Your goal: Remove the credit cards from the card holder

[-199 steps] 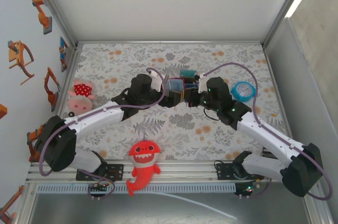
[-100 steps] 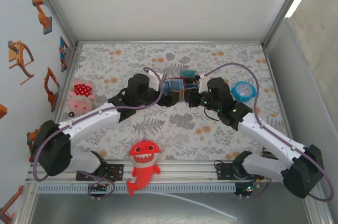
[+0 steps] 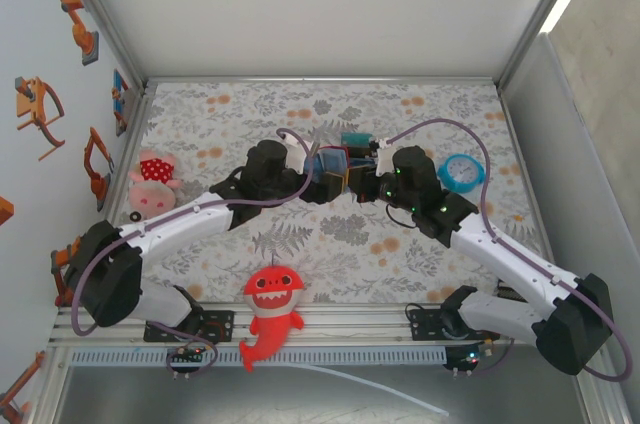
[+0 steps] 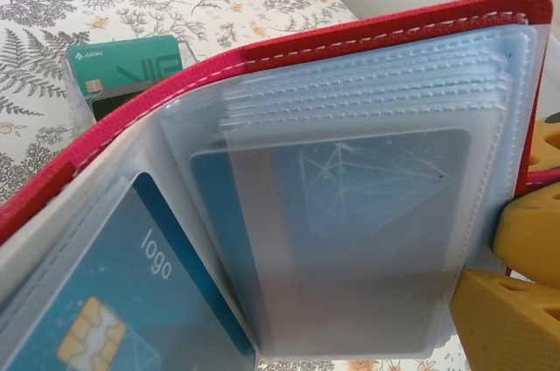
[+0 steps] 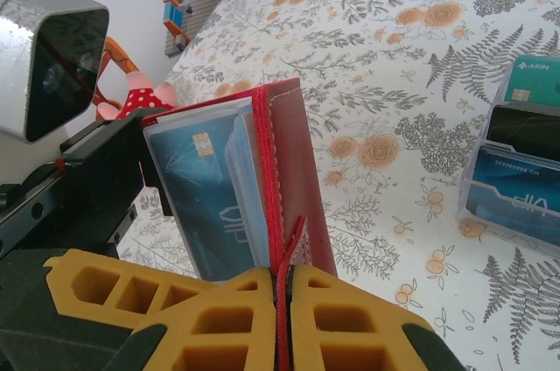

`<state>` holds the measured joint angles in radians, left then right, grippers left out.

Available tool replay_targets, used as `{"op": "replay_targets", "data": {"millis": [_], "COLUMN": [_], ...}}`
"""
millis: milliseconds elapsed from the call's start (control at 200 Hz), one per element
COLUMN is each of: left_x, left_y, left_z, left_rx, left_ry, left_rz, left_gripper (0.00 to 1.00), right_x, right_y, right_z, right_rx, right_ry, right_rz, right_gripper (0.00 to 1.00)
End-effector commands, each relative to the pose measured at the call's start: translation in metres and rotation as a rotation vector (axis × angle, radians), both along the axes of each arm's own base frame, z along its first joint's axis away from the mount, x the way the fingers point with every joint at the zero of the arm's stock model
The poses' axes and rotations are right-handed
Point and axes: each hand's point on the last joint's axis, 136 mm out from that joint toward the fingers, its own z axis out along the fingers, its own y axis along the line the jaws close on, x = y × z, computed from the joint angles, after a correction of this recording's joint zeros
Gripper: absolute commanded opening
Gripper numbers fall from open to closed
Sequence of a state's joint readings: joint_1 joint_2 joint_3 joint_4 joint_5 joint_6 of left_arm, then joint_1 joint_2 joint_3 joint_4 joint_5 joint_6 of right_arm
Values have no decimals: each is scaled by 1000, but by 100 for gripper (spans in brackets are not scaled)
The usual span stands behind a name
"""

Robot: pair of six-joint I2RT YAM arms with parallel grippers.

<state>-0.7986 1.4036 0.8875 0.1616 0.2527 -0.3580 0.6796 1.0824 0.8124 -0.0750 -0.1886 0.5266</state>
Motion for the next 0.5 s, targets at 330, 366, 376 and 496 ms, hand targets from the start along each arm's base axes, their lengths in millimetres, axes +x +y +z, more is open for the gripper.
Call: {"op": "replay_targets", "data": {"millis": [330,366,376,496], "left_x": [-8,-8,-7,-2], "left_y": [-12,-11,-11,-8], "left_z": [13,12,11,6], "left_rx": [-66,-61,-60,-44], "left_ry": [-25,-22,-20,-9], "left_rz": [-72,-65,-63,-24], "left_gripper": [97,97,97,97], "right_x": [2,1,1,0], "right_y": [9,9,9,9], "right_z": [27,28,28,31], "right_rx": [69,72,73,81], "right_ry": [-52,-54,-55,-59], "right_rz": [12,13,13,18], "right_gripper": [0,0,0,0]}}
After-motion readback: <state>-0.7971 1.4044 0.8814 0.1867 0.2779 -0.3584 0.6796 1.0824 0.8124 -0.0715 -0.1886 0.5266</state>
